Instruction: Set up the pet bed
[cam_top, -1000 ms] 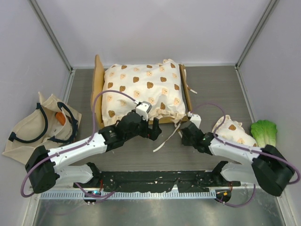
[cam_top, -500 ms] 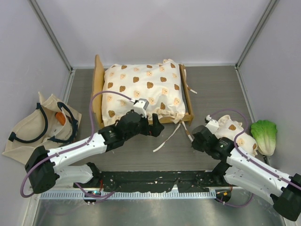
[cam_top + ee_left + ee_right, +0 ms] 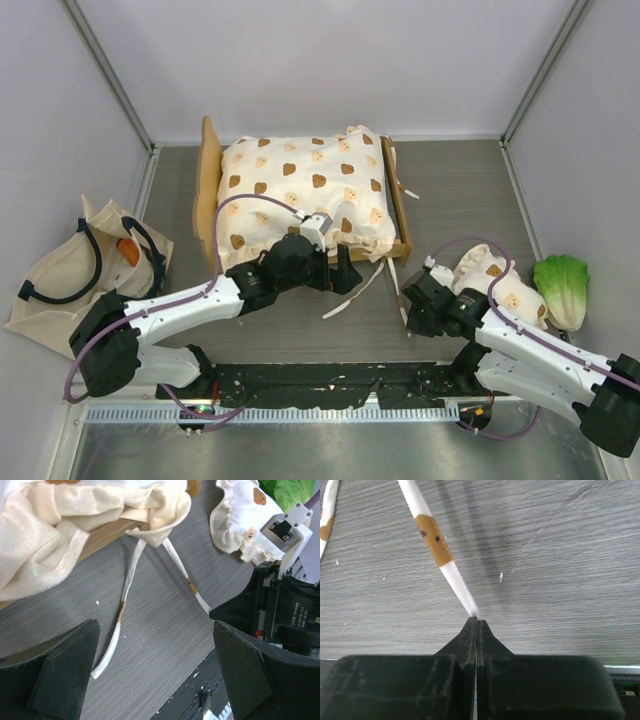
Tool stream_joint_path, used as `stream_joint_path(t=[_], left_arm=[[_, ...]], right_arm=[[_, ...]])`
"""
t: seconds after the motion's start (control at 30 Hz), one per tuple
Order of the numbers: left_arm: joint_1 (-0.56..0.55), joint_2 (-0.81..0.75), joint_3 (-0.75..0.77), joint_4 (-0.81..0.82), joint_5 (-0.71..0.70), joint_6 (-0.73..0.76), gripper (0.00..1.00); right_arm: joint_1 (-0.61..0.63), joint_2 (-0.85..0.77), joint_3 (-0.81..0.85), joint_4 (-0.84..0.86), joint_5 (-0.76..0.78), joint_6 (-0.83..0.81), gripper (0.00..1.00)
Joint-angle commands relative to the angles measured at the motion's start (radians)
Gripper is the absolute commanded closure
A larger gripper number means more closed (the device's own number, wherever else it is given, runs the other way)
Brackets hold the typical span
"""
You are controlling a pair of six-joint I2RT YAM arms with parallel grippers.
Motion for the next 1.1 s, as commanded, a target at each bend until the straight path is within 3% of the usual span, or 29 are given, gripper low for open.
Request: stream_joint_path(t=[0.0,0.23,0.43,0.87,1.07], left_arm=[[-0.003,0.017,0.061,0.051,0.072,-0.016,0.00],[-0.035,0.112,0.080,0.069,0.121,-0.150,0.05],[-0.104,0.230,0.075,0.167,0.152,-0.304,0.17],[-0.133,0.279,0.000,0.270,0.121,-0.460,0.33],[-0.133,0.301,-0.026,0.327,0.087,-0.520,0.34]], right_arm=[[0.010,-0.028,0.031,0.022,-0.062,-0.023,0.99],[0.012,-0.100,-0.038,0.223,-0.159,0.012,0.99],[0.012,-0.227,-0.098,0.347,-0.180,0.096,0.99],[0.012,-0.281,-0.110,0.319,-0.176,0.080,0.99],[0.012,-0.302,-0.111,0.319,-0.173,0.078,0.99]])
